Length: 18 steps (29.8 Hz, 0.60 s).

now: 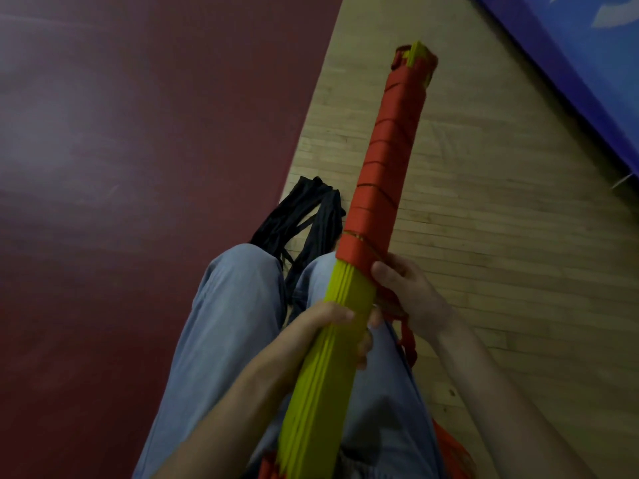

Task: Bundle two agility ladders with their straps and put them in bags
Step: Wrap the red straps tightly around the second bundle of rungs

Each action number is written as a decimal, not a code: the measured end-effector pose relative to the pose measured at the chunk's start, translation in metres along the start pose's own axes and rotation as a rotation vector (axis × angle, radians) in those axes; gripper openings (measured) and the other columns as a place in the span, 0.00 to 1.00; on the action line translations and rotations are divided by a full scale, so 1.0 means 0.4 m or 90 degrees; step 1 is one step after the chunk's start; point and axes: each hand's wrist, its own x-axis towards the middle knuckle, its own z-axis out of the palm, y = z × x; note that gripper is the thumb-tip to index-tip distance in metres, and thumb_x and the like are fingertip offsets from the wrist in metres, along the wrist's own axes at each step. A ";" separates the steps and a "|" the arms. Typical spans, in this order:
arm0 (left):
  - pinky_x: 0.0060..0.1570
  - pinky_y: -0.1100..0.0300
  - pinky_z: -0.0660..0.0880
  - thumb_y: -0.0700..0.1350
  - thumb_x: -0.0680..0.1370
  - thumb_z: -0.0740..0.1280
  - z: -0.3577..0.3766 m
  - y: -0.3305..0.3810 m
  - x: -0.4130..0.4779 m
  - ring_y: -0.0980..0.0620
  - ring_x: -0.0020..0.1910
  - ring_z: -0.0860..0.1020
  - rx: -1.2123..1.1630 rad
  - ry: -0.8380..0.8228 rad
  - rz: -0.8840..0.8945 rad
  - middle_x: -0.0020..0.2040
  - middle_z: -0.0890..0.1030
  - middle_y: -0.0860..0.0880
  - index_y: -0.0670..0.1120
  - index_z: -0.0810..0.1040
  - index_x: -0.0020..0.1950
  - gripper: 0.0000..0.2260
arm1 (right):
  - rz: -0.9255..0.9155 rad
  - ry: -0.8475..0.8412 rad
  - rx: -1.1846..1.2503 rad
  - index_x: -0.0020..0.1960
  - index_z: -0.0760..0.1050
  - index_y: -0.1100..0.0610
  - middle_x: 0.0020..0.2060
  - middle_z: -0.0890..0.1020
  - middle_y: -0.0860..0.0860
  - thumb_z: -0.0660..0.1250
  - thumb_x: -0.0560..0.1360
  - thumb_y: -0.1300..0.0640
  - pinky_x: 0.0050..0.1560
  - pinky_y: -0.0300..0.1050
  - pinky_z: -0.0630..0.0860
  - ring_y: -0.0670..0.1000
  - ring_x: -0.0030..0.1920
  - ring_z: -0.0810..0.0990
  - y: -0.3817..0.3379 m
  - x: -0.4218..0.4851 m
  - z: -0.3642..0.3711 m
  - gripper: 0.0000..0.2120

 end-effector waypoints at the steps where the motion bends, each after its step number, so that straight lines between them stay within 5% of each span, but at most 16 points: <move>1: 0.32 0.59 0.77 0.47 0.56 0.76 -0.011 0.006 0.002 0.50 0.31 0.79 0.017 -0.010 -0.019 0.38 0.81 0.46 0.45 0.83 0.48 0.21 | 0.000 0.019 -0.010 0.39 0.81 0.48 0.26 0.69 0.56 0.72 0.64 0.38 0.22 0.41 0.54 0.47 0.22 0.65 -0.005 -0.003 0.002 0.14; 3: 0.40 0.54 0.79 0.50 0.56 0.77 -0.024 0.016 0.007 0.47 0.39 0.81 0.065 0.037 -0.054 0.45 0.82 0.44 0.44 0.81 0.53 0.27 | 0.011 0.068 -0.004 0.35 0.80 0.52 0.20 0.69 0.46 0.68 0.69 0.46 0.19 0.35 0.54 0.43 0.18 0.62 -0.012 -0.009 0.008 0.10; 6: 0.51 0.51 0.78 0.50 0.63 0.73 -0.018 0.024 0.005 0.48 0.49 0.80 0.266 0.281 -0.025 0.53 0.81 0.45 0.51 0.75 0.57 0.23 | 0.025 0.126 -0.010 0.36 0.74 0.56 0.18 0.68 0.44 0.64 0.67 0.49 0.18 0.30 0.58 0.39 0.17 0.62 -0.018 -0.009 0.013 0.10; 9: 0.49 0.59 0.77 0.51 0.69 0.73 0.005 0.014 0.003 0.57 0.50 0.77 0.489 0.392 0.084 0.53 0.76 0.57 0.57 0.64 0.68 0.30 | 0.001 0.135 -0.078 0.40 0.77 0.55 0.25 0.80 0.45 0.64 0.71 0.51 0.32 0.31 0.72 0.39 0.28 0.78 -0.009 -0.002 0.016 0.07; 12: 0.39 0.65 0.73 0.52 0.67 0.73 0.029 -0.025 0.011 0.64 0.42 0.75 0.718 0.454 0.157 0.47 0.75 0.60 0.65 0.58 0.64 0.33 | -0.019 0.151 -0.159 0.41 0.79 0.51 0.33 0.83 0.45 0.66 0.72 0.50 0.40 0.34 0.74 0.39 0.36 0.80 -0.017 -0.004 0.030 0.05; 14: 0.33 0.61 0.73 0.44 0.68 0.72 0.026 -0.044 0.016 0.59 0.34 0.75 0.690 0.488 0.220 0.40 0.76 0.56 0.66 0.61 0.57 0.29 | -0.048 0.152 -0.320 0.34 0.78 0.53 0.27 0.80 0.46 0.67 0.71 0.46 0.33 0.33 0.71 0.40 0.29 0.78 -0.047 -0.005 0.029 0.12; 16: 0.29 0.58 0.72 0.40 0.66 0.71 0.014 -0.052 0.014 0.58 0.27 0.72 0.617 0.498 0.264 0.34 0.76 0.54 0.66 0.65 0.55 0.28 | -0.091 0.143 -0.489 0.28 0.75 0.59 0.22 0.76 0.53 0.67 0.70 0.43 0.29 0.43 0.69 0.49 0.24 0.75 -0.082 -0.002 0.022 0.21; 18: 0.26 0.59 0.70 0.39 0.65 0.70 0.007 -0.046 0.011 0.59 0.24 0.69 0.591 0.498 0.272 0.30 0.74 0.55 0.64 0.68 0.56 0.27 | -0.156 0.145 -0.515 0.24 0.72 0.63 0.20 0.73 0.58 0.68 0.71 0.46 0.27 0.45 0.66 0.54 0.22 0.71 -0.104 0.001 0.020 0.25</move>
